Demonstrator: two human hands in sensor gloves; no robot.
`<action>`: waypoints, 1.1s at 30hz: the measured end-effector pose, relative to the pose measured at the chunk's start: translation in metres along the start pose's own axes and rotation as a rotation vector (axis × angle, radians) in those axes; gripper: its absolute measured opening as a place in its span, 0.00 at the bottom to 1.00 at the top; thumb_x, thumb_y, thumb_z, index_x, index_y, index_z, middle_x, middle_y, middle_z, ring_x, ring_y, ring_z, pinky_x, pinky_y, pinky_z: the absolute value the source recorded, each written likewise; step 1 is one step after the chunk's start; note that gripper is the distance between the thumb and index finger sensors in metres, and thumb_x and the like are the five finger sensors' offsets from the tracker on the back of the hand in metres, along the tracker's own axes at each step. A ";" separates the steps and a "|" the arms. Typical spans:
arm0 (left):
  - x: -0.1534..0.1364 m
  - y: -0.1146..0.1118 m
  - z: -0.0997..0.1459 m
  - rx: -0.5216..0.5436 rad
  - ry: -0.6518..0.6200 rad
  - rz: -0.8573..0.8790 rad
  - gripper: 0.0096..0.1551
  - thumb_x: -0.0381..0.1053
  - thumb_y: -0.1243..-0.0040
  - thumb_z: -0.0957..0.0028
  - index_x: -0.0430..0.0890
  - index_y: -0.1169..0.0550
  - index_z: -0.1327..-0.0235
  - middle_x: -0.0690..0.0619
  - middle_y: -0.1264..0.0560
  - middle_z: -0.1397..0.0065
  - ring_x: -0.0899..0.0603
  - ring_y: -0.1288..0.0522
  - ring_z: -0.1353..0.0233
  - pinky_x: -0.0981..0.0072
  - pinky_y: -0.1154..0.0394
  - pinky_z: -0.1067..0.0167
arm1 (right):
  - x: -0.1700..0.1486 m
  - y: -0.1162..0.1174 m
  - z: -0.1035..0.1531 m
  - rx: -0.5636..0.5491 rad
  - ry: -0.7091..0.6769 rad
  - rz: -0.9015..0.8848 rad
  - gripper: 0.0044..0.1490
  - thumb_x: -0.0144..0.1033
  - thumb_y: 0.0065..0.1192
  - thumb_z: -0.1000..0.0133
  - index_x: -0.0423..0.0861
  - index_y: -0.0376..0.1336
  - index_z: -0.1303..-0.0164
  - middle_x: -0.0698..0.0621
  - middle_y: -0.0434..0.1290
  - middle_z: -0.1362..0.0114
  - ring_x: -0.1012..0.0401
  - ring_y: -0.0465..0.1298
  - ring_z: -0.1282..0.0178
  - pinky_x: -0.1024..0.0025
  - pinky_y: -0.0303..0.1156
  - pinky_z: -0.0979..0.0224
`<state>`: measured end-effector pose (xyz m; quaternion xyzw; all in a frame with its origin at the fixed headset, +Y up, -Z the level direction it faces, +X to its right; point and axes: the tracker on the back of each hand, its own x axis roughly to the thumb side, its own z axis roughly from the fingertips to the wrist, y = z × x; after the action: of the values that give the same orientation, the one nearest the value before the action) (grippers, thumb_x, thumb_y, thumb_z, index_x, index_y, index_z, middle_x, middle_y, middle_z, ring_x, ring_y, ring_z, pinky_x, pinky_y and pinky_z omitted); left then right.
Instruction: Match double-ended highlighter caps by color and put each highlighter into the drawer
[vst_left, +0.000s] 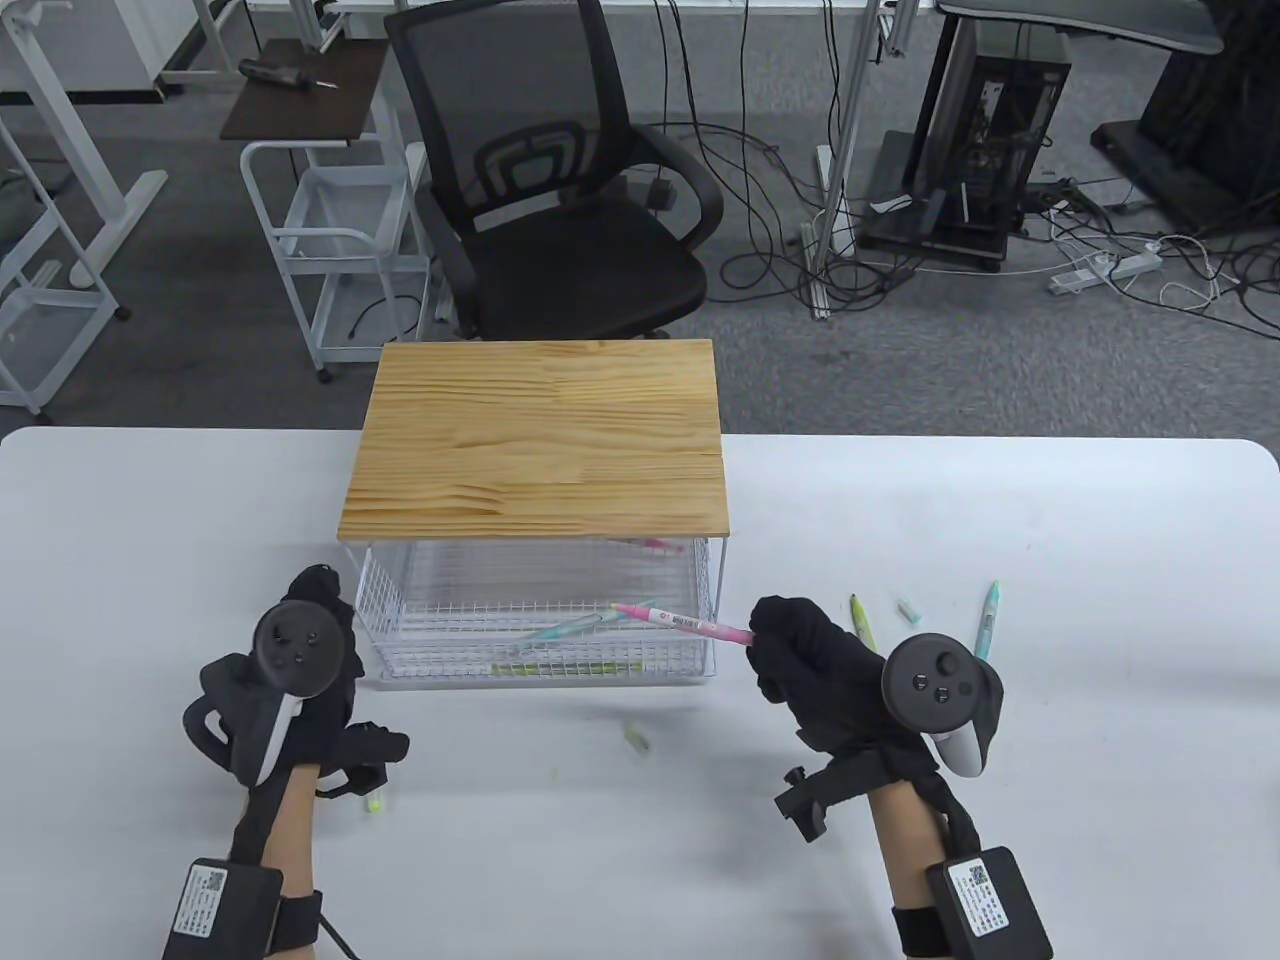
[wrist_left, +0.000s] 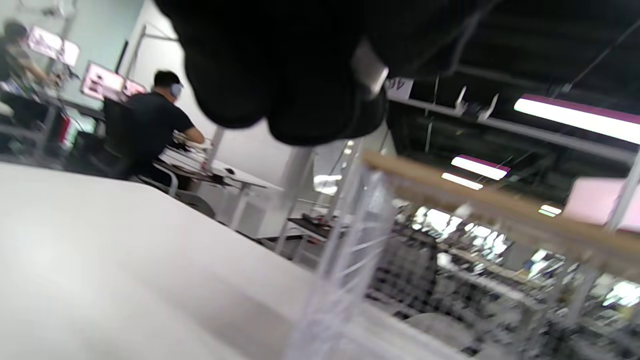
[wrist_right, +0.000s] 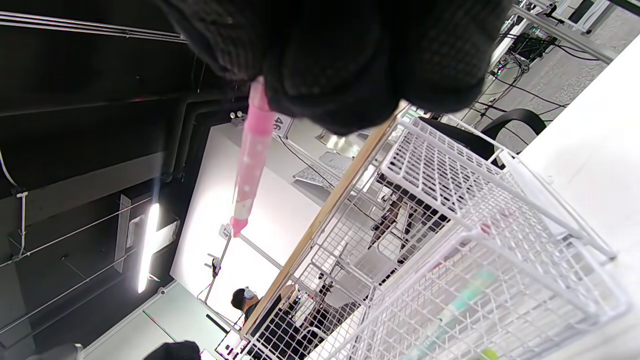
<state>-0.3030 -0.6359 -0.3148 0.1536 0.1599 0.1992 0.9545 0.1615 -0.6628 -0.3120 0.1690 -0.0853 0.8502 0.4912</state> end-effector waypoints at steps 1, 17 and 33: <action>0.001 0.004 0.001 0.007 -0.014 0.045 0.27 0.49 0.41 0.41 0.56 0.34 0.29 0.54 0.24 0.26 0.53 0.18 0.36 0.59 0.18 0.31 | 0.000 0.000 0.000 0.001 0.000 -0.001 0.26 0.40 0.57 0.39 0.49 0.59 0.31 0.47 0.78 0.43 0.64 0.82 0.55 0.51 0.84 0.45; 0.030 0.008 0.018 -0.179 -0.265 0.448 0.19 0.45 0.41 0.42 0.53 0.32 0.40 0.45 0.24 0.28 0.53 0.15 0.36 0.62 0.14 0.35 | 0.001 0.002 0.001 0.016 -0.013 0.006 0.26 0.40 0.58 0.39 0.49 0.59 0.31 0.47 0.78 0.43 0.64 0.82 0.55 0.50 0.84 0.44; 0.056 -0.040 0.027 -0.562 -0.361 0.768 0.26 0.53 0.58 0.39 0.46 0.37 0.30 0.49 0.20 0.35 0.53 0.14 0.45 0.57 0.16 0.39 | 0.006 0.013 0.000 0.052 -0.031 -0.002 0.26 0.40 0.57 0.39 0.49 0.59 0.31 0.48 0.78 0.43 0.64 0.82 0.55 0.51 0.84 0.44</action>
<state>-0.2310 -0.6526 -0.3181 -0.0295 -0.1355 0.5412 0.8293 0.1471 -0.6647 -0.3090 0.1950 -0.0708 0.8488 0.4862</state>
